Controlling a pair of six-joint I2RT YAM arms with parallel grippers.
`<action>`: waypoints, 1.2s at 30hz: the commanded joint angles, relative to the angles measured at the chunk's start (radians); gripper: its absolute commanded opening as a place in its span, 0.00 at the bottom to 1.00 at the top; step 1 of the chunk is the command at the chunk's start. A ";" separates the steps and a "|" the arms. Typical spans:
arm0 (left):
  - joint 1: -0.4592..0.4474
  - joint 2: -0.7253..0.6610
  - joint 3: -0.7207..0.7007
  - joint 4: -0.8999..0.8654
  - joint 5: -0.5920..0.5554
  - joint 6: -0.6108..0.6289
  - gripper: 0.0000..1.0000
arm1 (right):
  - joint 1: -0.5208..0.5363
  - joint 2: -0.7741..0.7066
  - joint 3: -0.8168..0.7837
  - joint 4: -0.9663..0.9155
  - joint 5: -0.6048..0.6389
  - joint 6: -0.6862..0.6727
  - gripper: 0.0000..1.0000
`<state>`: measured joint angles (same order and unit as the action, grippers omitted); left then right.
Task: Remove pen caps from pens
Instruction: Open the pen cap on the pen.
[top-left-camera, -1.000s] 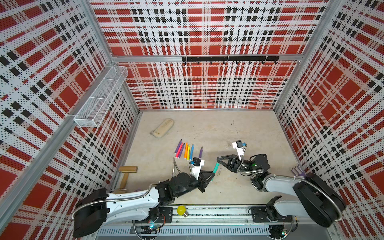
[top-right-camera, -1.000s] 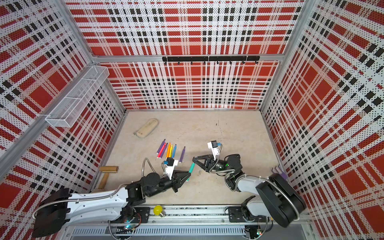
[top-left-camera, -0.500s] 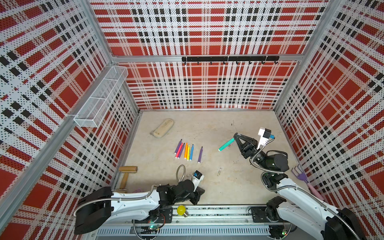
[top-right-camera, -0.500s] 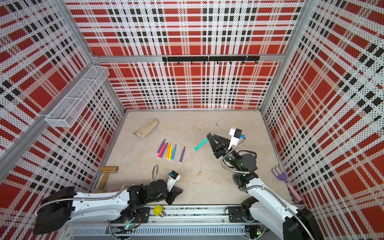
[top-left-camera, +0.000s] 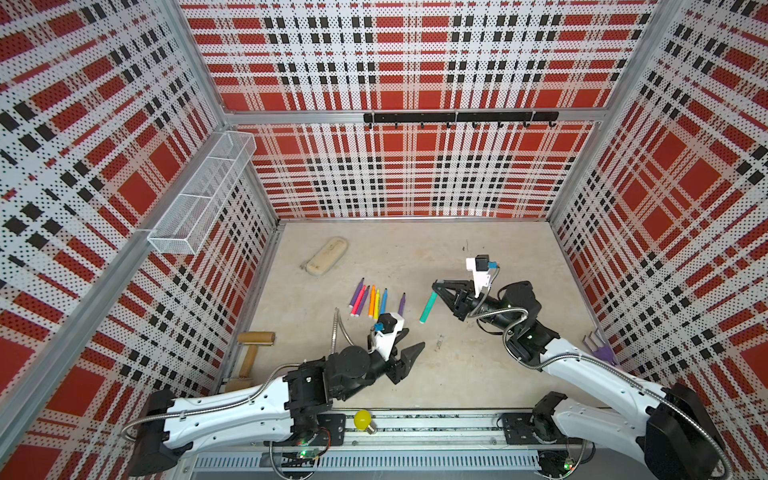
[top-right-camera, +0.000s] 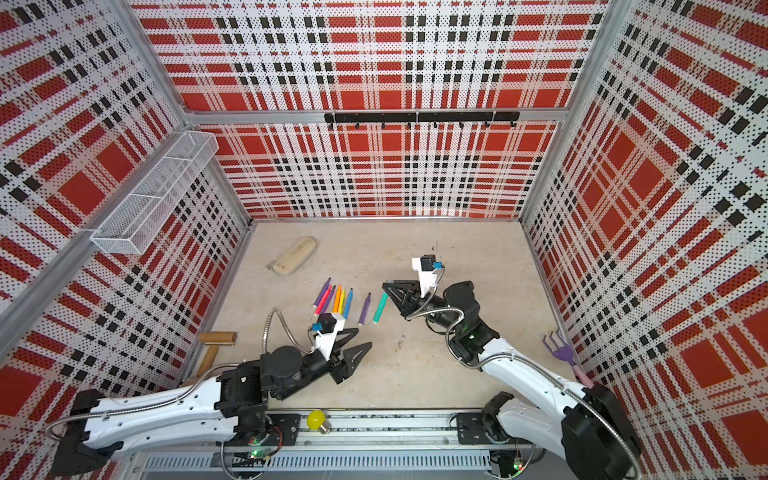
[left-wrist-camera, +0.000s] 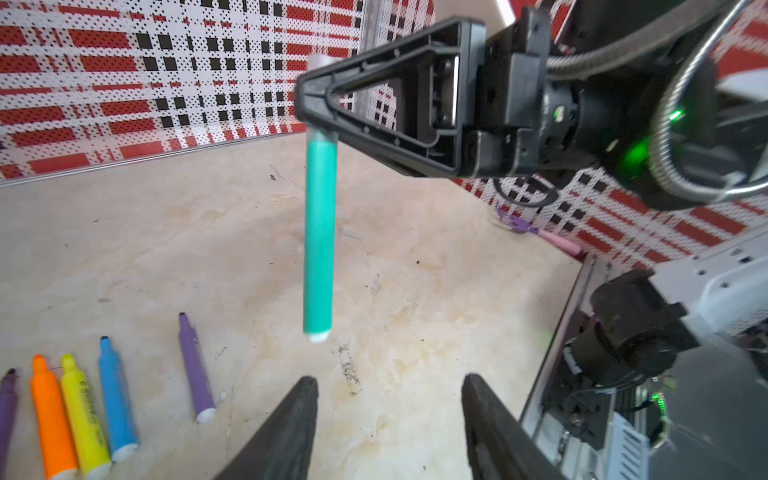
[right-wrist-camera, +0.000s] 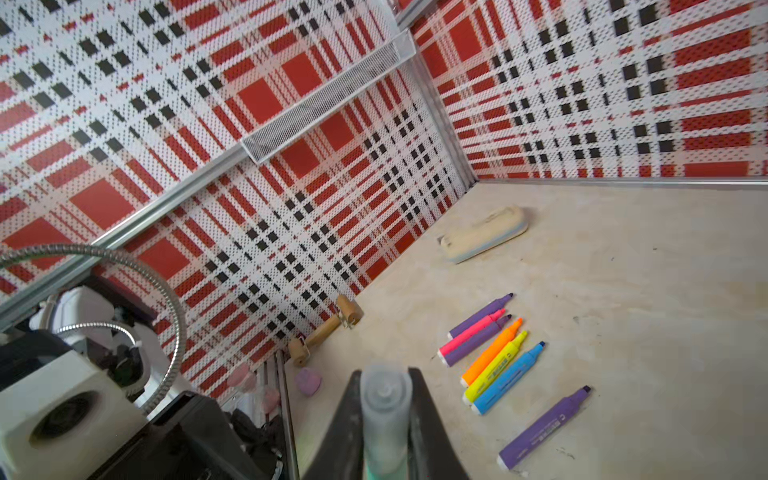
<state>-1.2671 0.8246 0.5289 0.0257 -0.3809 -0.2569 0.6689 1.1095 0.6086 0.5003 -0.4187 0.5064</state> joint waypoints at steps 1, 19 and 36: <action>0.018 0.039 0.036 -0.001 -0.097 0.084 0.61 | 0.015 0.014 0.035 -0.021 -0.046 -0.052 0.00; 0.160 0.133 0.045 0.114 0.064 0.036 0.63 | 0.051 0.050 0.044 0.020 -0.150 -0.041 0.00; 0.186 0.235 0.024 0.137 0.136 -0.054 0.00 | 0.048 0.006 0.017 0.045 -0.053 -0.022 0.00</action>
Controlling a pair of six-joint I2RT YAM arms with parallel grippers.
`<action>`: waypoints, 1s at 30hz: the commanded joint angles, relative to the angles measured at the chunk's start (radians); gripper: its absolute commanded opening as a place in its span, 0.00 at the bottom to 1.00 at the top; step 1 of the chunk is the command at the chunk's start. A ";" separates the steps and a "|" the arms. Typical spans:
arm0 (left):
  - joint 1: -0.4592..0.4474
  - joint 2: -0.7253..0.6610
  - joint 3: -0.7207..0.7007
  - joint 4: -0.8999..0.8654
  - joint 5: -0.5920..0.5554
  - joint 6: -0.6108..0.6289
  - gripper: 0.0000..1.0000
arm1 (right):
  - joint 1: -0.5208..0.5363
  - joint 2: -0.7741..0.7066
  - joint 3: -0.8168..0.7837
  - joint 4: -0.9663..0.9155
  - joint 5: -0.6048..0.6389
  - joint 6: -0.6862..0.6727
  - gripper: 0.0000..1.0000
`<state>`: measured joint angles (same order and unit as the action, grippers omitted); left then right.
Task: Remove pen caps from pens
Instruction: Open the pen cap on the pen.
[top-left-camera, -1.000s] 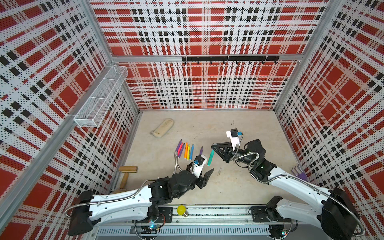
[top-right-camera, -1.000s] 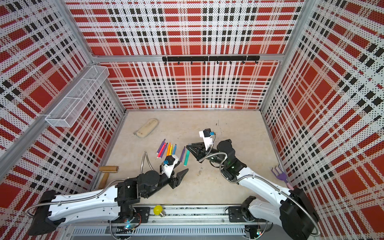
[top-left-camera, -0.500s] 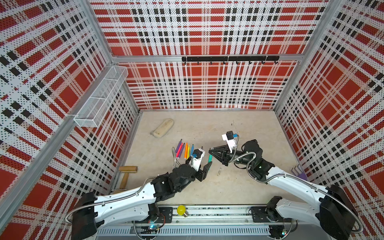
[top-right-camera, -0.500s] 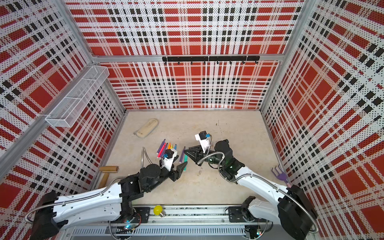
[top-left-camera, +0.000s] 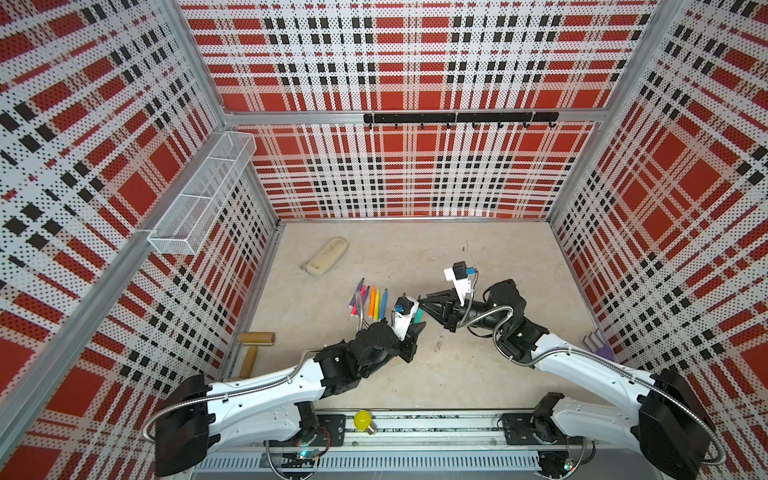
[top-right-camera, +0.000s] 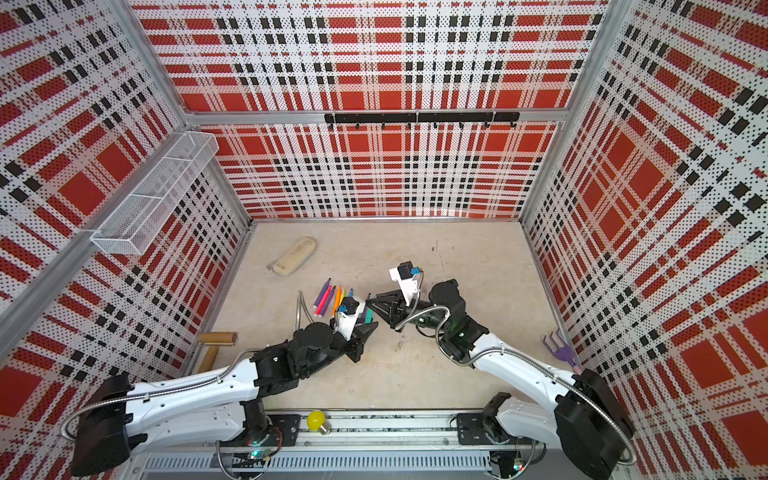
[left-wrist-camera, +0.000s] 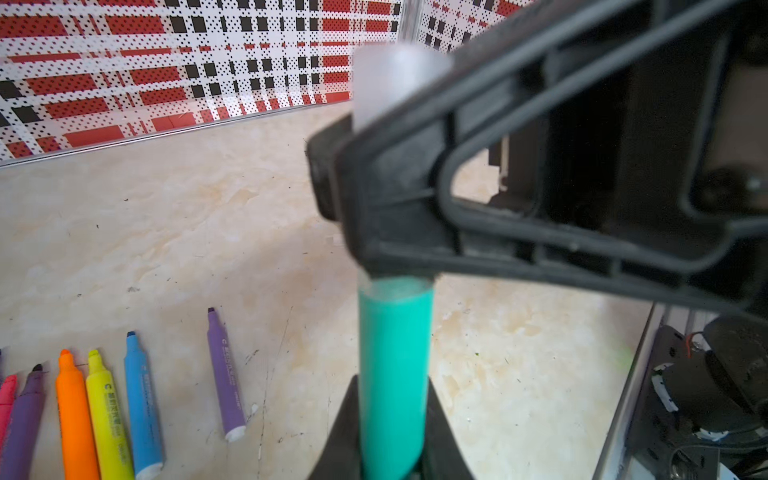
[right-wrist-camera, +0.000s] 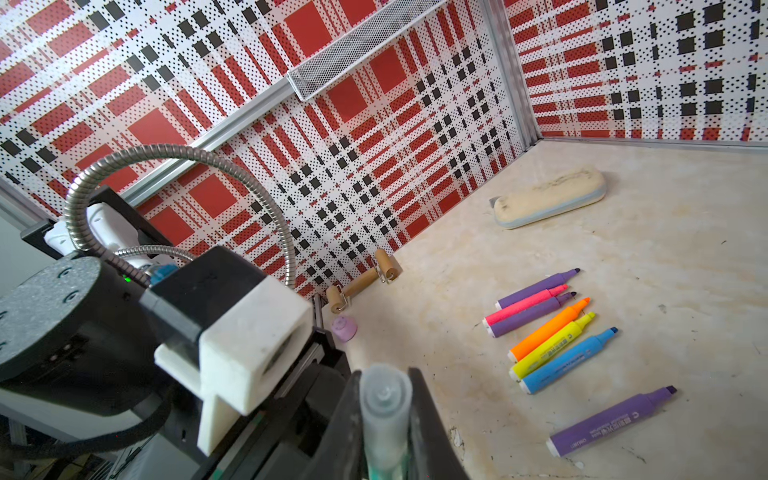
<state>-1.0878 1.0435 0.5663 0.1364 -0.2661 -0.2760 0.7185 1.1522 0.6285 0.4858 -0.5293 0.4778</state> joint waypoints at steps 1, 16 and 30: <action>0.005 0.026 -0.022 0.031 0.029 -0.042 0.00 | -0.005 -0.045 -0.004 0.067 0.075 0.015 0.00; -0.069 0.154 -0.136 0.181 0.046 -0.153 0.00 | -0.110 -0.128 -0.047 0.431 0.095 0.327 0.00; -0.067 0.214 -0.240 0.248 0.059 -0.225 0.00 | -0.120 -0.275 -0.021 0.290 0.200 0.134 0.00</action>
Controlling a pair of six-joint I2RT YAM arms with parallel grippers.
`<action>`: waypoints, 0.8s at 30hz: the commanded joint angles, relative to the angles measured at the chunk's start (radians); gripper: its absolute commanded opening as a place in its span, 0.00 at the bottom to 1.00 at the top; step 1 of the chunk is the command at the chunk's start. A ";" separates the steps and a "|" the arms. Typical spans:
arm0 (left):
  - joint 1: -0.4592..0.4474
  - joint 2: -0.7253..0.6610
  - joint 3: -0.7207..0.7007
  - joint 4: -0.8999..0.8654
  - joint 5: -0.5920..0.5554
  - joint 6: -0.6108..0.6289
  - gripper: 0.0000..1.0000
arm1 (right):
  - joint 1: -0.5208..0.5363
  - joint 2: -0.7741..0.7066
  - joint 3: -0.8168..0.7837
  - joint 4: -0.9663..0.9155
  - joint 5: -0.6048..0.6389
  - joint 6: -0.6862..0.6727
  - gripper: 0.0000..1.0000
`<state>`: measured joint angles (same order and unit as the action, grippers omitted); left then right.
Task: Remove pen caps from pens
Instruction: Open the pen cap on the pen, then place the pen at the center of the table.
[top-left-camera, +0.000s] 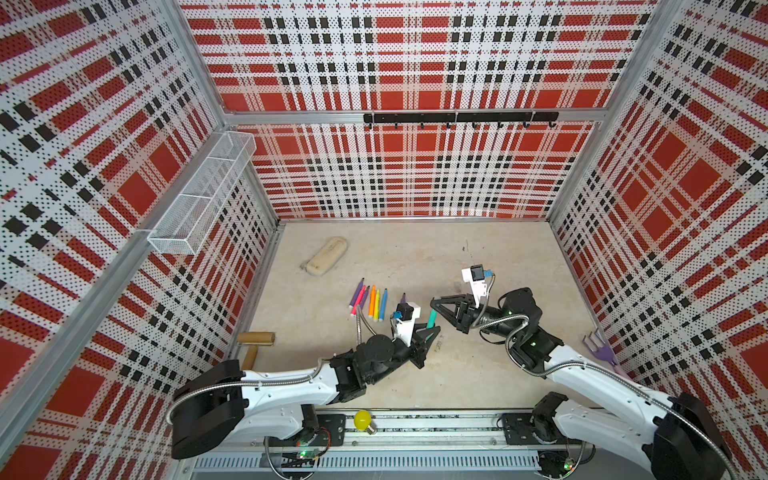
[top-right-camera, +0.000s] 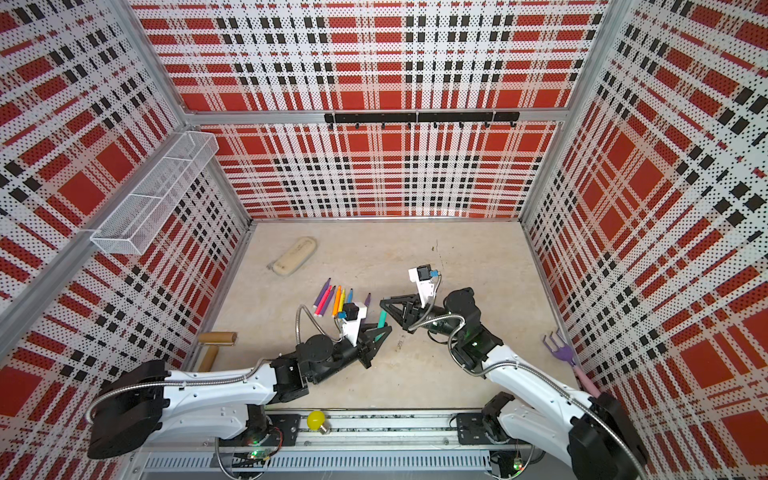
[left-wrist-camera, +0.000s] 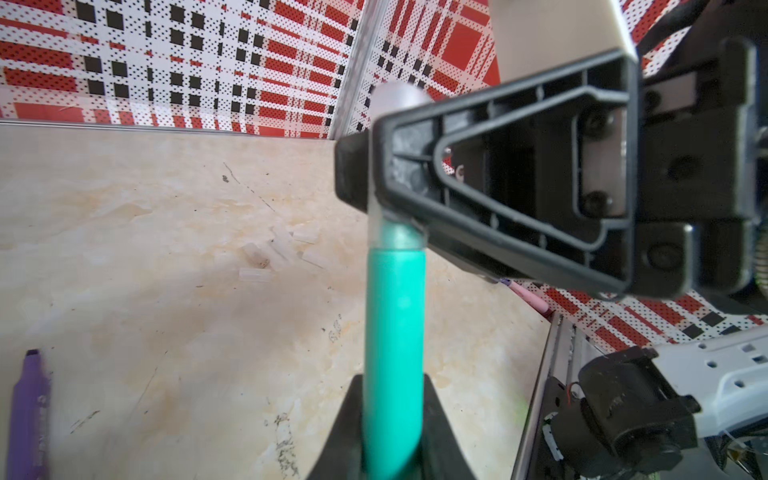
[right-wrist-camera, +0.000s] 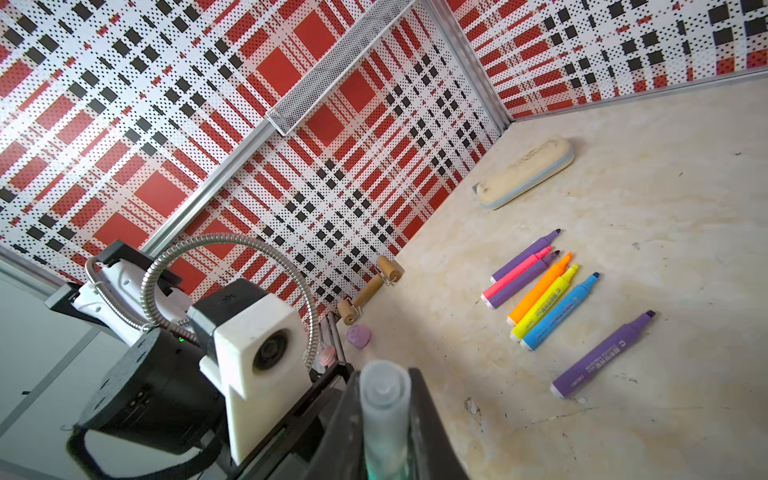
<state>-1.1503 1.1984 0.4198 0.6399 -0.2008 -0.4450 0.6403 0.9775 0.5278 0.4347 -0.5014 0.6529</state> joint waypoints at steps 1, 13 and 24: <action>-0.006 0.071 -0.093 -0.251 -0.005 -0.057 0.00 | -0.041 -0.106 0.089 0.320 0.181 -0.070 0.00; -0.022 0.175 -0.061 -0.194 0.032 -0.067 0.00 | -0.016 -0.128 -0.010 0.643 0.188 -0.042 0.00; 0.004 -0.016 -0.058 -0.310 -0.079 -0.064 0.00 | -0.016 -0.177 0.192 -0.148 0.445 -0.353 0.00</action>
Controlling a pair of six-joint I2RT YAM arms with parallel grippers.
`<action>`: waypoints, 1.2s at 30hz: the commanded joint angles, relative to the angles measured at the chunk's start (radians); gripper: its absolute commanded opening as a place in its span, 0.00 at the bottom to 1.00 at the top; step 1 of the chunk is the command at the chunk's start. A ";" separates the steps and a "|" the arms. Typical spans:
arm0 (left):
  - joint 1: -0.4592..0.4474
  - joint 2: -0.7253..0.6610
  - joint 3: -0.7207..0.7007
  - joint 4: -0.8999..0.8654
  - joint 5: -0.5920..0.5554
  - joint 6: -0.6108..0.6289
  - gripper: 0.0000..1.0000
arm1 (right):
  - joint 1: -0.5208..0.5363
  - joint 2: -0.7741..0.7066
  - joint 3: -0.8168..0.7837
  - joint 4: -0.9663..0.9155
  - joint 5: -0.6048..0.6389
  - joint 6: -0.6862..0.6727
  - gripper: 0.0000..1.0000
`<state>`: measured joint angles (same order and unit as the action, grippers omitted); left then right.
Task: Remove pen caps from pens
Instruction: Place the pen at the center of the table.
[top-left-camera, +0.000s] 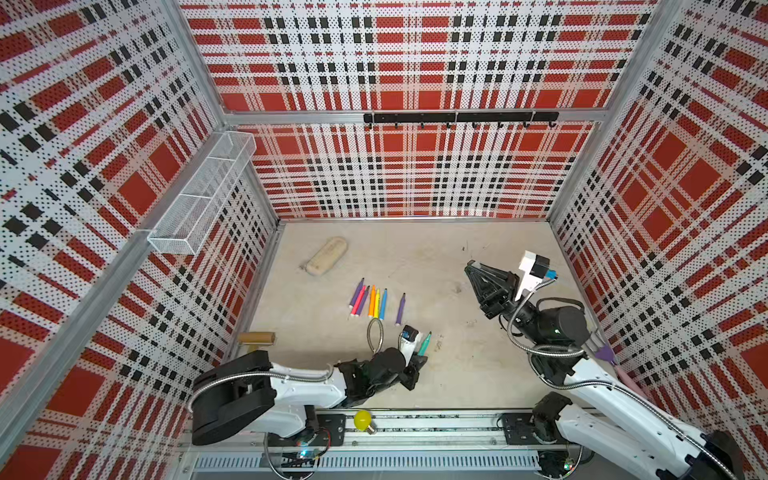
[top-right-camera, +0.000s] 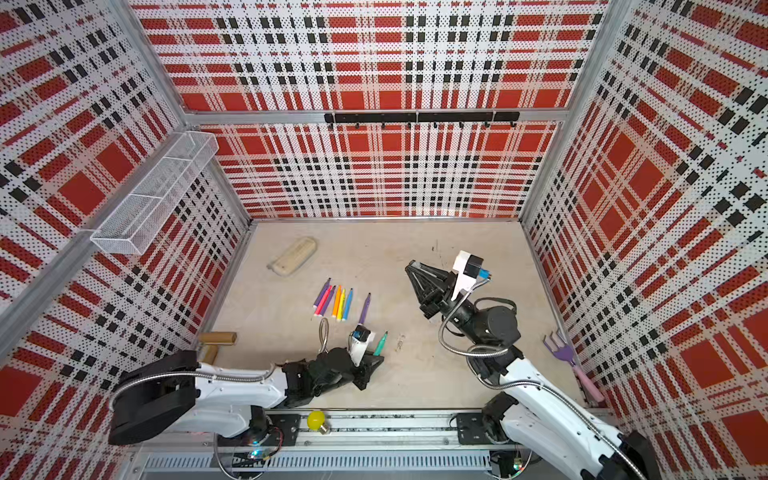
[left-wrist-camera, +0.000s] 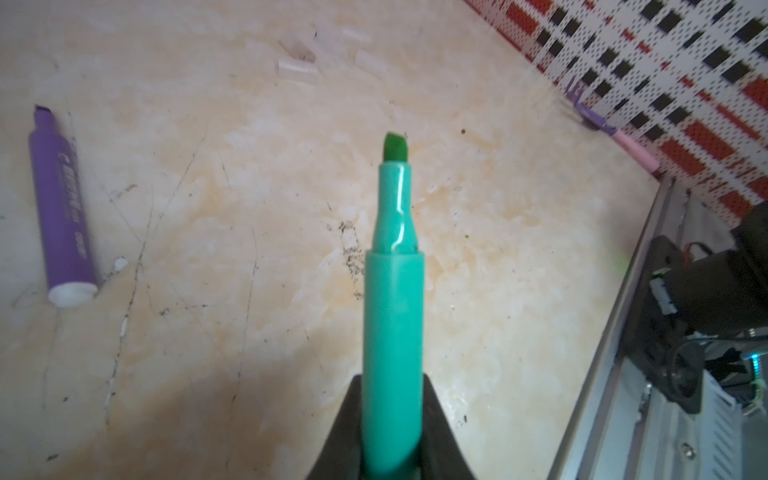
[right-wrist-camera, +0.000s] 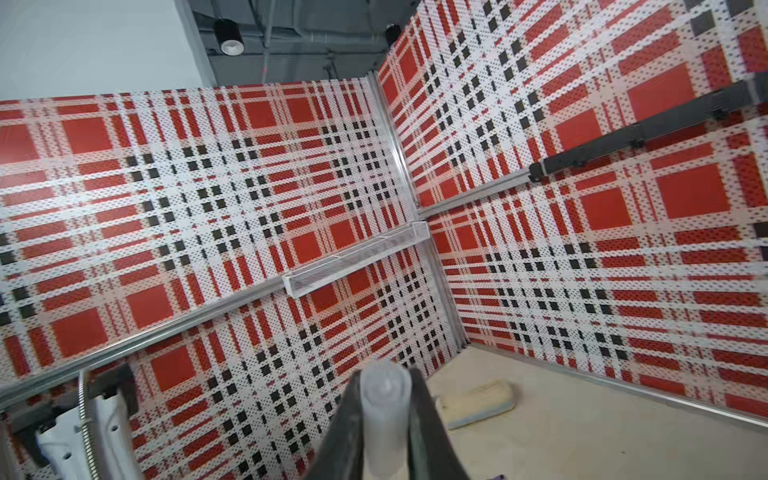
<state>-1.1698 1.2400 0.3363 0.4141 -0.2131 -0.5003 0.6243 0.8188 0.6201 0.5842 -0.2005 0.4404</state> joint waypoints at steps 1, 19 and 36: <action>0.041 -0.087 0.047 -0.153 -0.107 -0.015 0.00 | 0.001 -0.007 0.136 -0.410 0.218 -0.178 0.00; 0.438 0.319 0.524 -0.556 0.028 0.075 0.00 | -0.002 0.200 0.113 -0.648 0.436 -0.300 0.00; 0.498 0.476 0.521 -0.504 0.056 0.088 0.03 | -0.002 0.175 0.095 -0.641 0.459 -0.299 0.00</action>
<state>-0.6834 1.6989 0.8539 -0.1131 -0.1642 -0.4191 0.6220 0.9981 0.7193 -0.0872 0.2520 0.1490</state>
